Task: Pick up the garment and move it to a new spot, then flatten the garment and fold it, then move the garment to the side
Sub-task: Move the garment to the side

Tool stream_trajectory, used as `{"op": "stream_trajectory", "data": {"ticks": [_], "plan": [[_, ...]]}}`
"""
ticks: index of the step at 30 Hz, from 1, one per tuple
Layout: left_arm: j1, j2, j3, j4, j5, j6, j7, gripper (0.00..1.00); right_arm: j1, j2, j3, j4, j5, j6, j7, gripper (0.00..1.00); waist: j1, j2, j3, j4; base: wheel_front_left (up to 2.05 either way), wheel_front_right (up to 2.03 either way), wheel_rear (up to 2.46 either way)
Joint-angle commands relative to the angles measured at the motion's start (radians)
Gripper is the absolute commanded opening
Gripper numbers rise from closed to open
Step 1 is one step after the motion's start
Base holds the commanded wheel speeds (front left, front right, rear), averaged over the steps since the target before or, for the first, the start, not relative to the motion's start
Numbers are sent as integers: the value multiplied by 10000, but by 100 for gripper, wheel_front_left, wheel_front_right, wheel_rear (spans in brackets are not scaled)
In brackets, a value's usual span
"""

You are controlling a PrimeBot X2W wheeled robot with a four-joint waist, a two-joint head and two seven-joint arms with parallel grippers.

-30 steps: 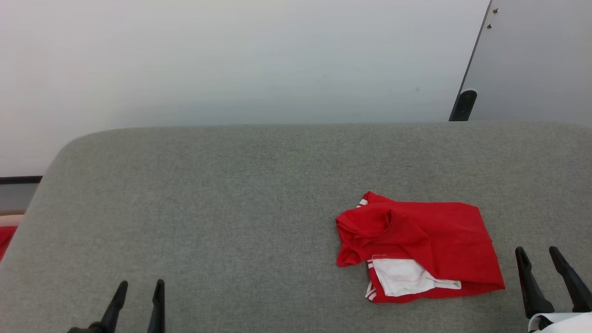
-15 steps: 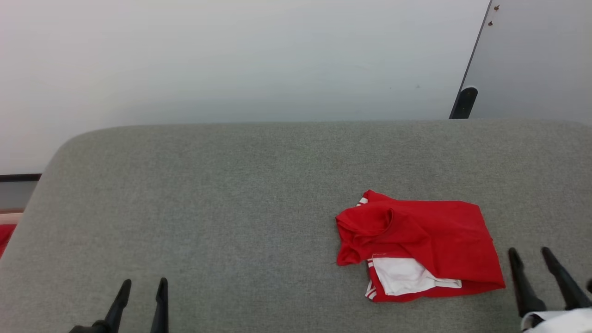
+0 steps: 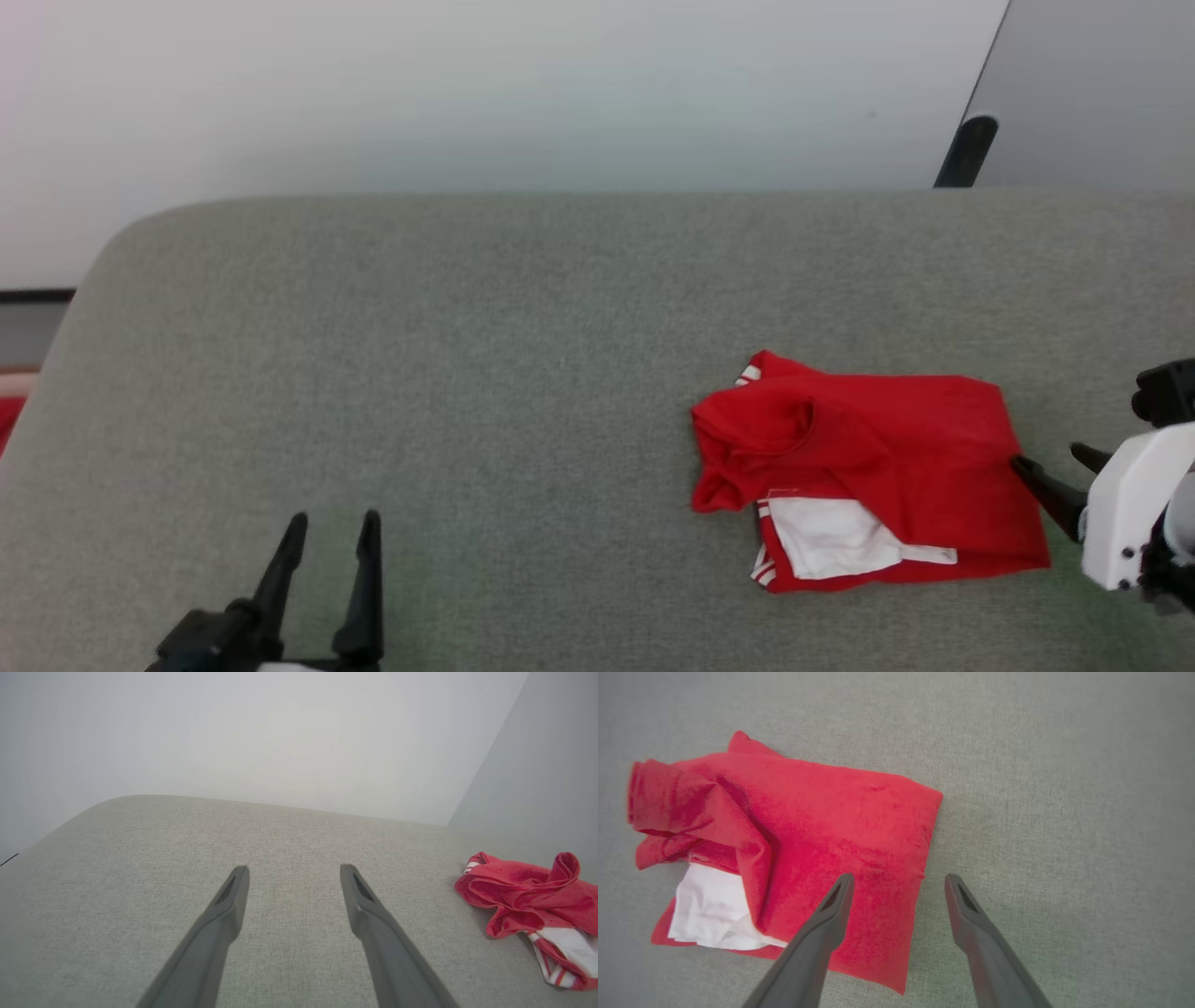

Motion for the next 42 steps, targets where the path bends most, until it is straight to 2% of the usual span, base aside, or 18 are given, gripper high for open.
{"op": "stream_trajectory", "data": {"ticks": [1, 4, 7, 12, 19, 20, 21, 22, 23, 29, 34, 42], "plan": [[-210, -62, -36, 50, 92, -65, 6, 100, -238, -82, 44, 217, 307, -16, 640, 100, 0, -1, 430, 252, 0, 0, 0], [-462, -174, -155, 185, 170, -111, 5, 100, -611, -118, -91, 845, 842, -16, 1921, 100, 0, -1, 579, 458, 0, 0, 0], [-700, -284, -217, 288, 187, -164, 6, 100, -921, -95, 17, 1377, 1025, -16, 2735, 100, 0, -1, 747, 604, 0, 0, 0], [-937, -446, -295, 420, 255, -240, 6, 100, -1357, 320, -74, 2433, 936, -16, 2709, 100, 0, -1, 1009, 828, 0, 0, 0], [-1124, -557, -432, 626, 276, -295, 6, 100, -1208, 655, 346, 3691, 685, -29, 2344, 100, 0, -1, 1046, 1108, 0, 0, 0], [-1122, -567, -424, 636, 271, -302, 5, 100, -1171, 703, 374, 3739, 754, -29, 2240, 44, 0, -1, 1039, 1112, 0, 0, 0], [-1108, -571, -410, 647, 267, -308, 6, 100, -1117, 738, 424, 3792, 801, -29, 2158, 16, 0, -1, 1029, 1105, 0, 0, 0], [-1083, -578, -389, 658, 267, -316, 6, 100, -1068, 750, 499, 3822, 842, -29, 2093, 3, 0, -1, 1014, 1090, 0, 0, 0], [-1044, -581, -361, 674, 268, -322, 6, 100, -1034, 757, 546, 3841, 879, -29, 1991, 0, 0, -1, 984, 1063, 0, 0, 0], [-991, -615, -326, 589, 408, -330, 6, 100, -1110, 475, 203, 3532, 1361, -46, 774, 0, 0, -1, 904, 720, 0, 0, 0], [-1039, -673, -487, 419, 541, -342, 6, 100, -920, 21, -57, 2845, 1871, -24, -215, 0, 0, -1, 1057, 94, 0, 0, 0], [-1616, -524, -731, 59, 619, -349, 6, 100, -1133, -1203, -625, 2619, 1950, -18, -1141, 0, 0, -1, 1541, -1067, 0, 0, 0]]}}
